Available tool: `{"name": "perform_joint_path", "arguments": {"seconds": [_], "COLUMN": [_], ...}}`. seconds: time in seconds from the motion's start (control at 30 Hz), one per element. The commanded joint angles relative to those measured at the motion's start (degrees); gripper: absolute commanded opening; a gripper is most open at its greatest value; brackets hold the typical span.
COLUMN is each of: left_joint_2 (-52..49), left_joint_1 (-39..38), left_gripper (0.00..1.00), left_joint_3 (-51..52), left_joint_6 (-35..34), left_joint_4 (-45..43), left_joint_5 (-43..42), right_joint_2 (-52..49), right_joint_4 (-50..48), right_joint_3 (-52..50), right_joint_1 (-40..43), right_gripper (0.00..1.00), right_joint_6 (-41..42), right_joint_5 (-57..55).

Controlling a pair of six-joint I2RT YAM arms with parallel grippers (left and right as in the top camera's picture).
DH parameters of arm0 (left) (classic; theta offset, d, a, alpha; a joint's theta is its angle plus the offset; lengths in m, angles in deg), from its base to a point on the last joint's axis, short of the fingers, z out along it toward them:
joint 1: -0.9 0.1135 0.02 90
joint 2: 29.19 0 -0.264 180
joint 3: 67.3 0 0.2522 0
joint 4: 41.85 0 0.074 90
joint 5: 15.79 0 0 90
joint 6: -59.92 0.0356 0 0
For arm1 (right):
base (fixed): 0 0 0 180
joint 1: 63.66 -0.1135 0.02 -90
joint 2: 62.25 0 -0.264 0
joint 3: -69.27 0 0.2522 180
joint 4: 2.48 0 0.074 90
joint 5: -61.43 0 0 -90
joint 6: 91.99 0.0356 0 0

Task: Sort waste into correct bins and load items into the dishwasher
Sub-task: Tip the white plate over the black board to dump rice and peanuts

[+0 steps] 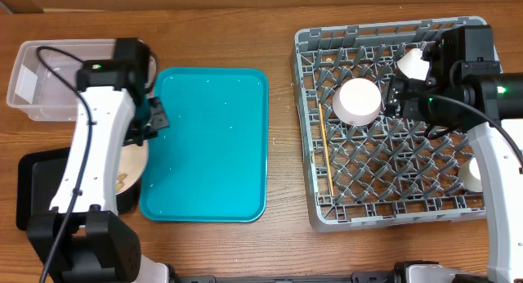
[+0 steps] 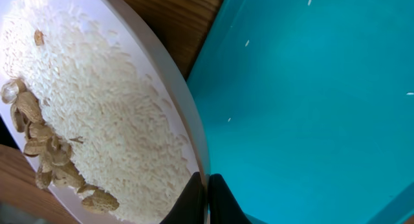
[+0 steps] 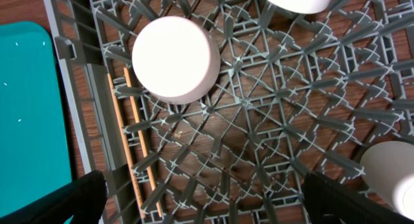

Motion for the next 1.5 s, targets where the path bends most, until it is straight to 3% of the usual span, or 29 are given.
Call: {"name": "perform_joint_path", "arguments": {"seconds": [0.0,0.23,0.6,0.9,1.37,1.43,1.47], "left_joint_2": [1.31,1.31,1.31,1.31,1.29,0.94,0.96], "left_joint_1": [6.05,16.96,31.30,38.03,46.62,47.01,47.12], "left_gripper": [0.04,0.04,0.04,0.04,0.04,0.04,0.04], "left_joint_3": [-1.46,-1.46,-1.22,1.22,1.57,1.68,1.68], "left_joint_6": [5.07,9.29,18.80,24.22,30.84,26.34,29.40], "left_joint_4": [-0.44,-2.73,-4.94,-3.89,2.45,0.00,0.04], "left_joint_5": [-6.05,-12.74,-34.49,-53.55,-61.27,-60.76,-62.66], "right_joint_2": [0.11,0.11,0.11,0.11,0.09,0.09,0.11], "right_joint_4": [-0.09,0.13,0.33,0.37,0.48,0.33,0.35], "right_joint_3": [0.35,0.35,0.35,0.35,0.35,0.35,0.35], "right_joint_1": [0.00,0.00,0.00,0.00,0.00,0.00,0.00], "right_gripper": [1.00,1.00,1.00,1.00,1.00,1.00,1.00], "right_joint_6": [-0.46,-0.44,-0.44,-0.44,-0.44,-0.42,-0.42], "right_joint_5": [-0.33,-0.33,-0.33,-0.33,-0.33,-0.33,-0.31]}}
